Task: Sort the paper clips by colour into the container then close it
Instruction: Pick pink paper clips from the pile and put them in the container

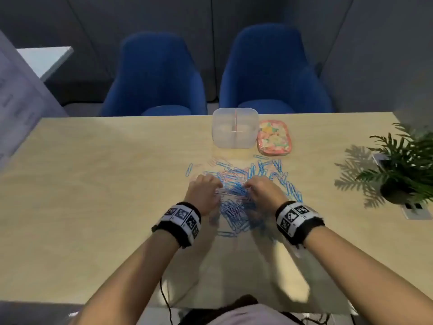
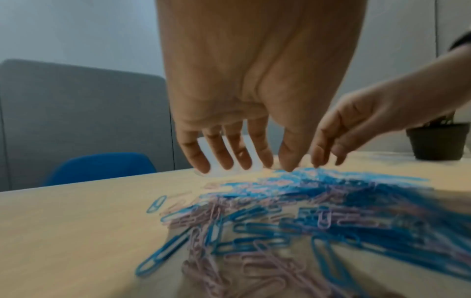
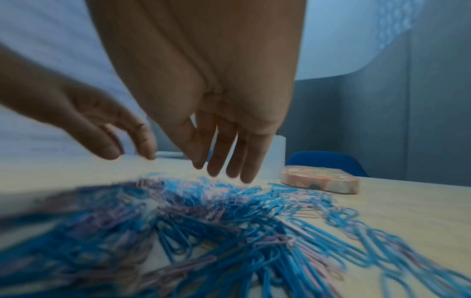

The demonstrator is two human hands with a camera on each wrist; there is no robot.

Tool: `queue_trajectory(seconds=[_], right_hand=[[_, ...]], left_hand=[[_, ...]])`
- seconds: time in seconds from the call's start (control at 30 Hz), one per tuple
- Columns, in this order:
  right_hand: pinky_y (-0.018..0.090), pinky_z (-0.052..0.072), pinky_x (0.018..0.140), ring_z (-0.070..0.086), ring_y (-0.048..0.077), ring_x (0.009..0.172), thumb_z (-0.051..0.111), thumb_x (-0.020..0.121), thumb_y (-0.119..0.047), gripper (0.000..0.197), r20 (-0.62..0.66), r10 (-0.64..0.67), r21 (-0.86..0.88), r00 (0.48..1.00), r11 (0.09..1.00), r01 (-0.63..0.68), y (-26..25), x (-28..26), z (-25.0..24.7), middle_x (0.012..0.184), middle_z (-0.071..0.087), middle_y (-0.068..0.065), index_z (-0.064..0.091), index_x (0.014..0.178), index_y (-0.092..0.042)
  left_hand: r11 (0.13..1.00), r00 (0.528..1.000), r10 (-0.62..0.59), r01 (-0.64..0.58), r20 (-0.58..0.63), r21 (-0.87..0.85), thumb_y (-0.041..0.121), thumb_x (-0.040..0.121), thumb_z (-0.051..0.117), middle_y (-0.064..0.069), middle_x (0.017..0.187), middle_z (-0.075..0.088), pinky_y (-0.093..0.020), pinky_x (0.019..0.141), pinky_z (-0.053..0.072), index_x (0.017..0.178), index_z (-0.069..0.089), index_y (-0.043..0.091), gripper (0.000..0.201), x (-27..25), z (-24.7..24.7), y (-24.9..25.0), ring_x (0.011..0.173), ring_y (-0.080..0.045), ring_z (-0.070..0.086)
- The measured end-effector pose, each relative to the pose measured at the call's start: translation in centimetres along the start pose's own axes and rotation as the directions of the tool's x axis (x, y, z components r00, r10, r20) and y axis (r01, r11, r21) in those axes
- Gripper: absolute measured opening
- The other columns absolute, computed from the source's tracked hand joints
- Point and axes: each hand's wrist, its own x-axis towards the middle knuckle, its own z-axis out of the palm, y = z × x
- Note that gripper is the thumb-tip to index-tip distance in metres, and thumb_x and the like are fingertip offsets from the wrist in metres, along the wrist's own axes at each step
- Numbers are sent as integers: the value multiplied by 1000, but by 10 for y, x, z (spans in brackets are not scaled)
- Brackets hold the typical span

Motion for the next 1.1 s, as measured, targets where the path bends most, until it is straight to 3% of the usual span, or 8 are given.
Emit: queue_trajectory(seconds=[0.1,0.23,0.33,0.47,0.63,0.73,0.9,1.1], right_hand=[[38,42,100,50,32,118,51,86,-7,37,12,-109,-80,994,991,109,-9,15,10,127,54,13,57,123,-9],[46,45,99,52,38,120,58,79,-6,47,55,-159,-170,986,971,166,0,19,26,134,52,18,55,126,-6],[42,39,98,49,33,118,51,85,-15,39,1,-48,-216,999,975,47,8,7,19,132,52,11,53,124,-9],[42,41,87,51,34,103,45,91,-15,24,-127,-6,-233,992,972,-24,-2,16,12,114,61,12,60,109,-9],[42,37,90,47,34,110,48,90,-13,24,-71,-51,-39,996,998,49,-46,72,15,111,65,11,66,105,-11],[41,38,92,46,32,114,49,92,-18,22,10,-37,-115,999,993,38,-61,97,24,117,60,10,66,106,-13],[39,40,93,48,29,112,51,91,-15,18,-4,26,-131,1000,991,-26,-69,110,31,112,62,10,66,99,-10],[40,45,88,57,28,96,53,83,-13,8,13,206,79,978,975,-207,-47,87,21,96,65,8,59,78,-15]], left_hand=[[991,993,-114,113,12,69,33,90,48,-2,140,37,-43,100,38,128,43,22,40,6,7,0,129,-26,36],[992,988,-107,99,108,81,35,93,42,-4,150,26,-45,104,37,137,33,21,47,0,28,-17,133,-29,32],[998,995,-36,30,90,64,35,93,40,-2,147,32,-41,105,37,137,35,21,46,-11,32,-28,132,-25,34],[998,1000,-10,11,9,-67,48,86,18,-2,129,49,-36,93,39,117,56,20,56,-21,23,-40,116,-24,46],[943,970,-196,147,-141,-299,14,92,47,-12,111,57,-39,93,39,103,64,9,20,14,8,-59,108,-30,49],[910,949,-282,219,-140,-351,15,89,52,-13,107,58,-40,91,44,101,64,8,18,33,6,-64,103,-30,53],[915,951,-295,254,-90,-313,21,86,60,-7,106,55,-40,89,48,101,62,13,18,47,14,-68,102,-25,52],[906,952,-287,233,-107,-354,17,86,61,-6,100,60,-34,83,44,100,60,12,15,46,18,-72,95,-23,55]])
